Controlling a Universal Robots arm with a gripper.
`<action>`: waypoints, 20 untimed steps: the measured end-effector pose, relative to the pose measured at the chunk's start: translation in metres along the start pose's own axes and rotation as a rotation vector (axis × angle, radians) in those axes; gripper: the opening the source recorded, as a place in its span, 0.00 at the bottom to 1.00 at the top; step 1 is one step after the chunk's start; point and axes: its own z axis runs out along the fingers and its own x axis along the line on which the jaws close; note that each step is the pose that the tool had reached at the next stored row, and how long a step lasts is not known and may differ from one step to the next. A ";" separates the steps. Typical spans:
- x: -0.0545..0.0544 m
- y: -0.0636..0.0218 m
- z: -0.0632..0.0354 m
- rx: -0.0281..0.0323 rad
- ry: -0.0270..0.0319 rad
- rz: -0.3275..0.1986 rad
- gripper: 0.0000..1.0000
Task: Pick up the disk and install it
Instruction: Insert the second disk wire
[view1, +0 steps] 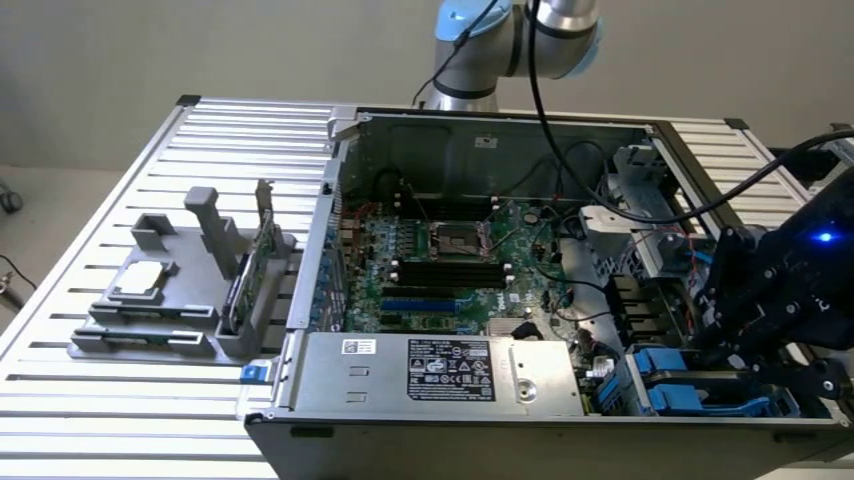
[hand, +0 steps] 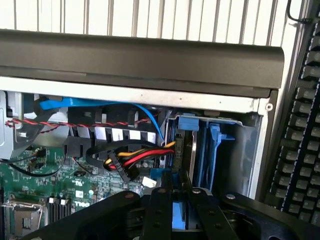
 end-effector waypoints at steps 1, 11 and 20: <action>0.000 -0.0001 -0.0006 0.0002 0.0012 0.000 0.24; 0.000 -0.0044 -0.0092 -0.0012 0.0230 -0.002 0.31; 0.001 -0.0212 -0.0111 -0.0005 0.0375 -0.019 0.31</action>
